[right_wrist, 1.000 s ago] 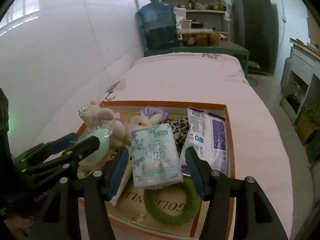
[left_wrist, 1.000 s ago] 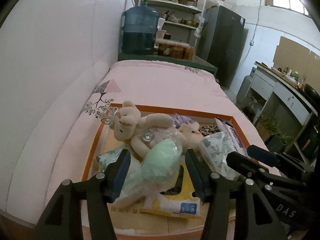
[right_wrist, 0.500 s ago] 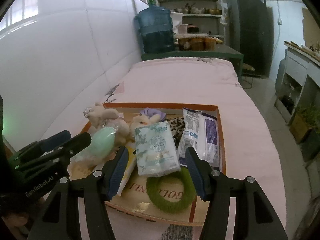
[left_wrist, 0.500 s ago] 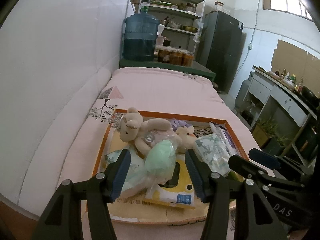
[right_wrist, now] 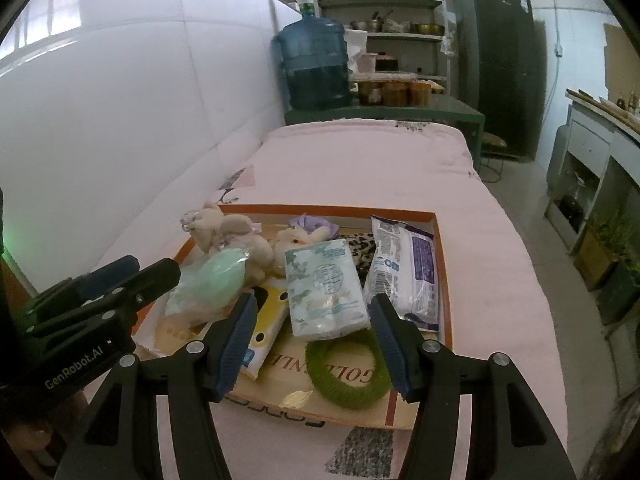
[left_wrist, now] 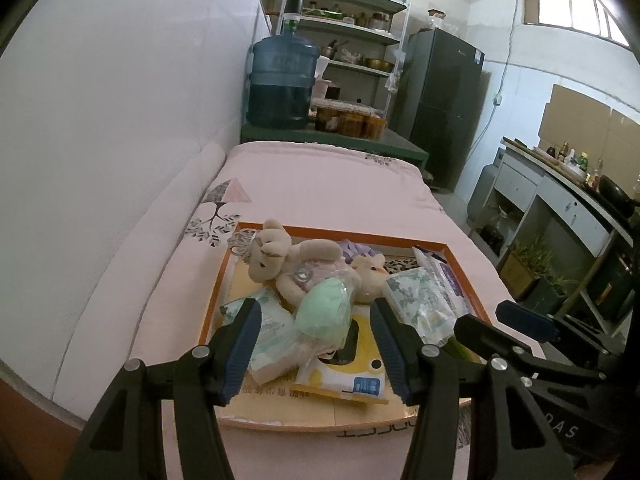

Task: Organize soft objects
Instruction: 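Withdraw both open grippers up and away from the tray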

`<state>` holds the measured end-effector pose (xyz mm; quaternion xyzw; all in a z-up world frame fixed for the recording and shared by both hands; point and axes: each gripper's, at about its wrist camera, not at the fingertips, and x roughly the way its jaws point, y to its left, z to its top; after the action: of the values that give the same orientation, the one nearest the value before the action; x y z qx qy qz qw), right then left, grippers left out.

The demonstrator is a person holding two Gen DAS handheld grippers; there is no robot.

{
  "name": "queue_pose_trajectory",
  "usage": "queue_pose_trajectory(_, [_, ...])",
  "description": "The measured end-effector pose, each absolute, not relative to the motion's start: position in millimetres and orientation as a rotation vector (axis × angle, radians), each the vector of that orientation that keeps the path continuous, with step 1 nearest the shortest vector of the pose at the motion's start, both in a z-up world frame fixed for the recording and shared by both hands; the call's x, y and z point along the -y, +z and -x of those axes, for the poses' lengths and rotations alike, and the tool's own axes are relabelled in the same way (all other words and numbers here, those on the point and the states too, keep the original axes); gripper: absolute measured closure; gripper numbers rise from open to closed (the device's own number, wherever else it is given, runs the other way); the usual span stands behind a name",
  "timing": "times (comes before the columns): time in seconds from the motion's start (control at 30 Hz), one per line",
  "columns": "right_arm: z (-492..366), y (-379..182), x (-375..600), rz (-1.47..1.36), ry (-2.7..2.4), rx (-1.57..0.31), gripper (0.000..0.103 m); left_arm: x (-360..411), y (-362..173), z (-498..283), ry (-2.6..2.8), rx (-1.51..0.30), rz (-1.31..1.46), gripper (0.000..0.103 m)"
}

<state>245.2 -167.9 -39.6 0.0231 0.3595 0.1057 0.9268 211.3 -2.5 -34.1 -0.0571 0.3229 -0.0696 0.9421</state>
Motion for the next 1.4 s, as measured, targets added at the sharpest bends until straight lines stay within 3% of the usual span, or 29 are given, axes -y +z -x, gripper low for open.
queue_pose_trajectory(1.4, [-178.8, -8.6, 146.6, -0.027, 0.189, -0.673, 0.042, -12.8, -7.0, -150.2, -0.128, -0.601, 0.102, 0.047])
